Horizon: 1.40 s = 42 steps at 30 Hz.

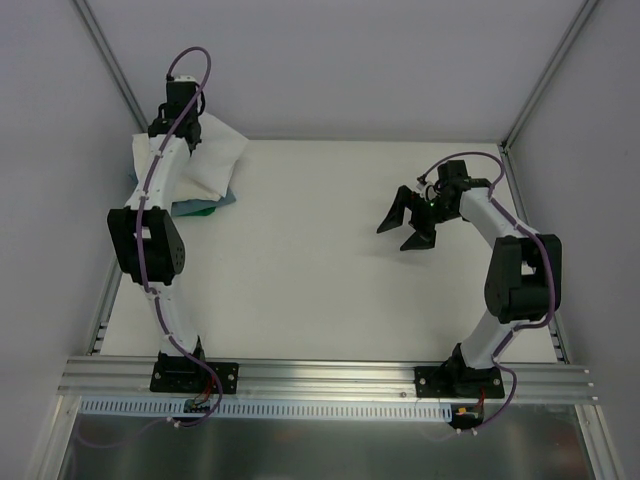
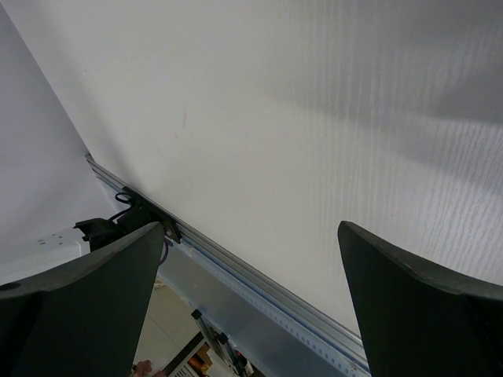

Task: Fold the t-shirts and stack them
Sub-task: Put the neatly folded tshirt into the corner of the board with the left arm

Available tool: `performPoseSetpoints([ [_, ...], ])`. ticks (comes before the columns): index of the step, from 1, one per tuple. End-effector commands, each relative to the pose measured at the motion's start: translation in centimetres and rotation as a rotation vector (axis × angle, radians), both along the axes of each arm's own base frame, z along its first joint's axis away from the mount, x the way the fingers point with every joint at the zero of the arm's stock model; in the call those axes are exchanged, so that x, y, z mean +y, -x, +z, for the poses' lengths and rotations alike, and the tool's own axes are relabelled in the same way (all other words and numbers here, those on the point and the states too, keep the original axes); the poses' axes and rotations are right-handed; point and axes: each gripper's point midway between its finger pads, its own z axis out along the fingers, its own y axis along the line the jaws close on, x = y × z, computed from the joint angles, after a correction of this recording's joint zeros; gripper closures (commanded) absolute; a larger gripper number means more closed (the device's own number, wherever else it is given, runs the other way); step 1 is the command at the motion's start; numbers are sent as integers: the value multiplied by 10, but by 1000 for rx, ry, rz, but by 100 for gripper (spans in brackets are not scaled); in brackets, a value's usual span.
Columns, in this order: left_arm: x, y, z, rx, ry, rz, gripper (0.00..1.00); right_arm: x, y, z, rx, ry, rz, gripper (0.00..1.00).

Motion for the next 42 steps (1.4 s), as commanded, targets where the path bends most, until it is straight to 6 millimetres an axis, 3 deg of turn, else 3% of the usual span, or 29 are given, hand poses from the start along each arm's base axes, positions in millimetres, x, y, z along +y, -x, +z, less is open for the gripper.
performPoseSetpoints([
  [1,29,10,72,-160,-33,77,100,0,-6,8,0,-5,2,0],
  [13,75,27,72,-175,-15,181,100,-3,3,4,36,9,28,0],
  [18,88,28,65,-200,72,211,100,-4,7,2,54,14,32,0],
  [21,93,23,48,-210,194,223,100,-5,10,0,65,24,36,1],
  [27,86,12,13,-156,283,202,100,-6,11,-2,77,31,39,1],
  [35,62,-1,-27,-92,428,146,100,-6,9,-4,92,41,40,1],
  [42,60,-2,-55,-48,464,166,100,-5,7,-5,97,47,42,0],
])
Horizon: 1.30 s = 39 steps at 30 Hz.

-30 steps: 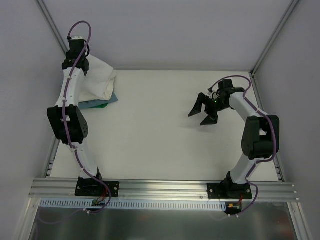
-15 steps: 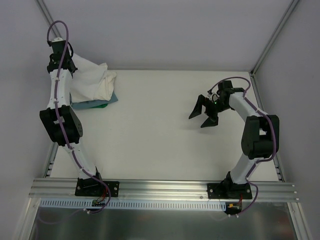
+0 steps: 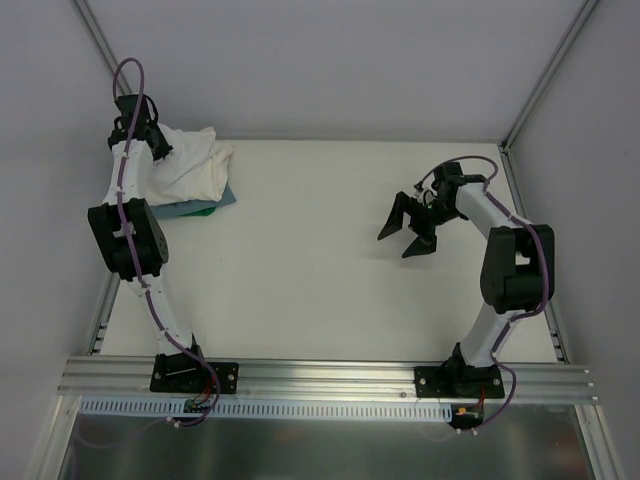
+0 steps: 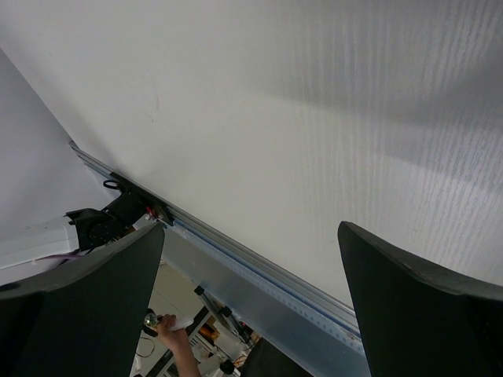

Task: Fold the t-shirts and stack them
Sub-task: Put the neatly folded tshirt into the corner of the board with the left arm

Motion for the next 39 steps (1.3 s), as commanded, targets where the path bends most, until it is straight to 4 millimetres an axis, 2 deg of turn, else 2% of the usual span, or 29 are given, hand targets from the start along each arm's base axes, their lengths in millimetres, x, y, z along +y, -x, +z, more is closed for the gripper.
performPoseSetpoints([
  [1,-6,-1,-2,-11,31,5,100,0,-5,9,-20,10,12,0],
  [14,24,-9,32,-119,-178,24,100,1,0,7,24,27,35,0],
  [17,29,-7,33,-139,-208,46,100,1,0,7,36,32,43,1],
  [25,43,-11,47,-194,-277,101,100,13,2,8,69,43,86,0],
  [29,52,-13,61,-240,-322,136,99,19,0,7,83,49,111,1],
  [31,58,-14,70,-264,-349,161,85,20,1,7,95,54,117,1],
  [32,60,-13,71,-265,-357,169,62,21,-1,9,89,52,121,1],
  [34,64,-16,83,-302,-392,186,36,22,-1,8,105,56,125,1],
  [35,66,-15,84,-305,-406,194,6,22,-3,10,100,55,128,0],
  [36,67,-16,87,-317,-412,201,1,22,-3,9,108,57,130,1],
  [39,71,-15,96,-331,-464,213,1,24,-5,9,117,55,131,1],
])
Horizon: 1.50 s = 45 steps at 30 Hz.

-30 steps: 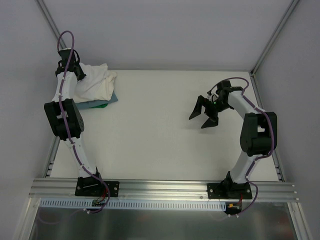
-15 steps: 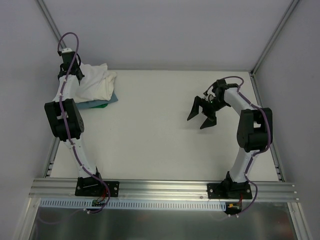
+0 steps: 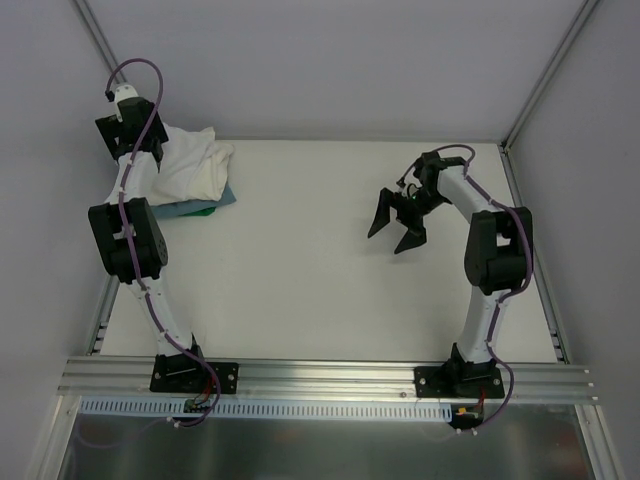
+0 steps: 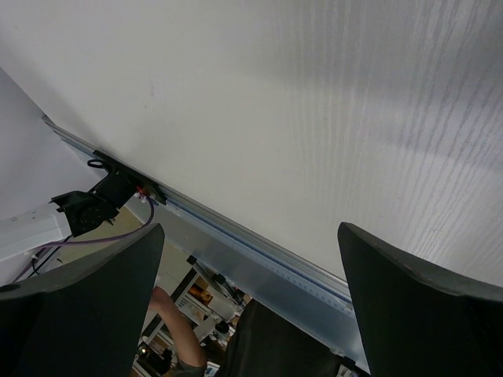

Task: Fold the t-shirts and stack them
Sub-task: Put the neatly folded tshirt into the corner of the board with the left arm

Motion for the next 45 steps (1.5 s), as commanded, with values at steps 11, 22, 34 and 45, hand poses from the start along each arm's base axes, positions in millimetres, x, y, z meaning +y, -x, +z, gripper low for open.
performPoseSetpoints([
  [11,-12,3,90,-176,-132,-34,1,9,4,6,30,-7,37,1],
  [22,-106,37,60,-172,287,-350,1,25,-4,7,-39,-43,29,1],
  [34,-157,107,14,19,485,-478,1,28,11,-12,-114,-106,-29,1],
  [45,-171,114,-36,-96,764,-371,1,13,30,-18,-114,-140,-47,1],
])
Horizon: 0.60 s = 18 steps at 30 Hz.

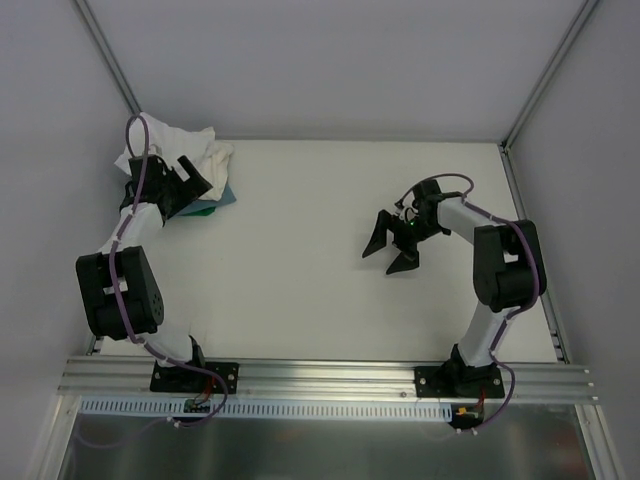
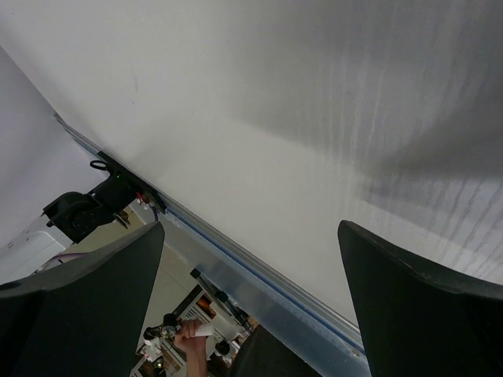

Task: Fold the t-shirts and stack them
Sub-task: Put the neatly folded tshirt into the corner of the board with the left arm

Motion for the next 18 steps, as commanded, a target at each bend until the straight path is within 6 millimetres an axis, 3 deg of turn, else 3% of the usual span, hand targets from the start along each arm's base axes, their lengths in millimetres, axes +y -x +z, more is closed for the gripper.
performPoseSetpoints([
  [1,-3,-13,24,-146,99,62,1,-6,-2,20,-60,-50,-8,1],
  [2,-3,-11,17,-135,121,86,2,-8,-1,20,-58,-49,-8,1],
  [5,0,-12,19,-188,136,118,3,-16,0,22,-54,-51,-10,0],
  [9,6,-14,35,-270,138,155,3,-24,2,21,-40,-51,-13,1],
  [18,31,-6,58,-357,115,213,6,-21,-3,20,-18,-83,-37,1],
])
